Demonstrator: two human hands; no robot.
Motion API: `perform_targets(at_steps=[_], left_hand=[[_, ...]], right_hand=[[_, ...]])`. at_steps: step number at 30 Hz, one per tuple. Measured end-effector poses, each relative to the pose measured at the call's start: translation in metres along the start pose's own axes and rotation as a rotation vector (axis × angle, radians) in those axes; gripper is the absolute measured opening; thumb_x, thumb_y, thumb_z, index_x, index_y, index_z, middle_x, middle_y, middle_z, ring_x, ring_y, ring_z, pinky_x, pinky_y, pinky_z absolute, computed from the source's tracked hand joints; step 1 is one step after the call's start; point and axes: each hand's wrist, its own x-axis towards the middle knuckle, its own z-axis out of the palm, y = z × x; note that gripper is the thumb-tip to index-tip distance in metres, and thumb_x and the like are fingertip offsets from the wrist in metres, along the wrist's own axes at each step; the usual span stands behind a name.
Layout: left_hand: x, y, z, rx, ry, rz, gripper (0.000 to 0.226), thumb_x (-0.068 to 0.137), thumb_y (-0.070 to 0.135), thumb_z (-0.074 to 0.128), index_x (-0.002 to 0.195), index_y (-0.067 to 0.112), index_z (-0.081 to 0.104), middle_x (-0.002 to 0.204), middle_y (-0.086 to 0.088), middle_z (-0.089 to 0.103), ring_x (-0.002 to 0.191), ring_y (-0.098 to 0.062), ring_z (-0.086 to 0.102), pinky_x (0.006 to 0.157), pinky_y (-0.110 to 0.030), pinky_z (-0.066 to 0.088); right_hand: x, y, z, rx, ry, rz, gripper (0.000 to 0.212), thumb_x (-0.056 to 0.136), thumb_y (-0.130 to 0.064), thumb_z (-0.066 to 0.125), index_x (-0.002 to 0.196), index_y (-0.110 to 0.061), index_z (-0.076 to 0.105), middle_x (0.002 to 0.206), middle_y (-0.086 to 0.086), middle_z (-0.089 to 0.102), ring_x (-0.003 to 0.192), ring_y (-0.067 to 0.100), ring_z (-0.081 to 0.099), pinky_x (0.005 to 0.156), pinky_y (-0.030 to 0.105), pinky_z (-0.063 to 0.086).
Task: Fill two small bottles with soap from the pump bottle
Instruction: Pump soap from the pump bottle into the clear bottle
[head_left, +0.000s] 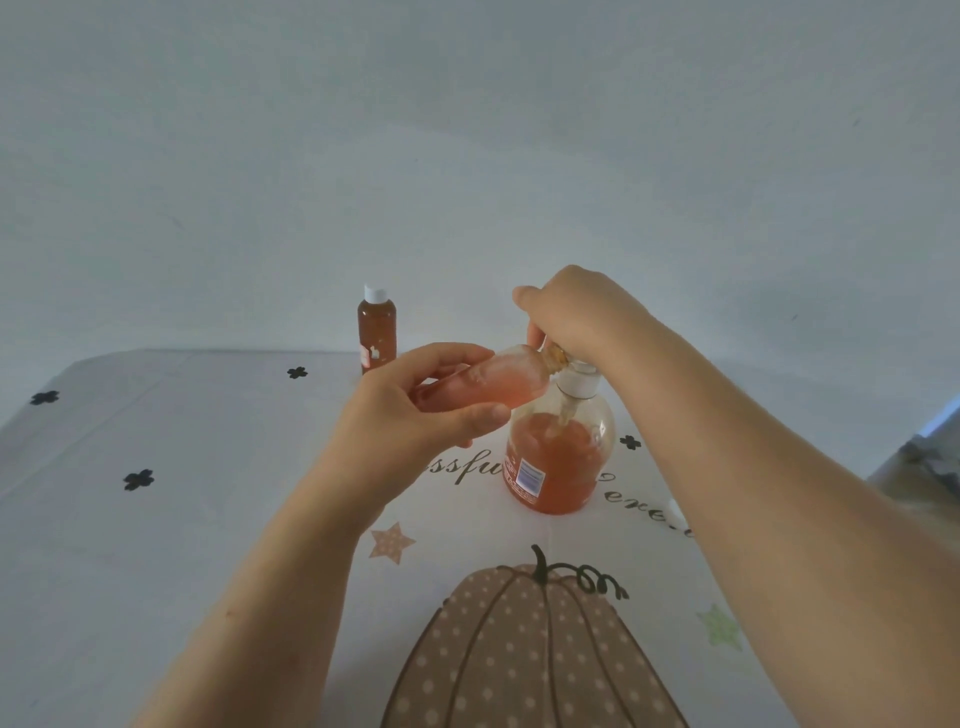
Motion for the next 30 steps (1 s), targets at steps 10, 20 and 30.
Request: perform_targets(at_steps=[10, 20, 30], left_hand=[[-0.002, 0.001, 0.001, -0.003, 0.021, 0.023, 0.043, 0.066, 0.019, 0.087, 0.104, 0.034, 0.073, 0.095, 0.006, 0.075, 0.063, -0.015, 0.07, 0.07, -0.025, 0.057], [-0.002, 0.001, 0.002, -0.001, 0.026, 0.013, 0.042, 0.067, 0.019, 0.087, 0.105, 0.033, 0.073, 0.096, 0.006, 0.074, 0.064, -0.015, 0.07, 0.07, -0.026, 0.058], [0.001, -0.001, -0.002, 0.029, -0.03, -0.038, 0.04, 0.069, 0.018, 0.086, 0.105, 0.029, 0.073, 0.093, 0.005, 0.076, 0.067, -0.018, 0.072, 0.072, -0.029, 0.06]], right_hand=[[-0.002, -0.005, -0.009, -0.013, 0.019, -0.01, 0.042, 0.097, -0.034, 0.042, 0.091, -0.009, 0.075, 0.081, 0.002, 0.075, 0.08, 0.025, 0.071, 0.081, 0.034, 0.053], [0.001, -0.008, -0.011, -0.042, 0.012, 0.002, 0.044, 0.098, -0.034, 0.041, 0.094, -0.007, 0.075, 0.067, 0.003, 0.067, 0.061, 0.024, 0.061, 0.07, 0.032, 0.049], [0.001, -0.001, -0.002, -0.003, -0.009, 0.017, 0.043, 0.098, -0.033, 0.04, 0.086, -0.011, 0.075, 0.074, 0.0, 0.07, 0.07, 0.024, 0.064, 0.07, 0.032, 0.047]])
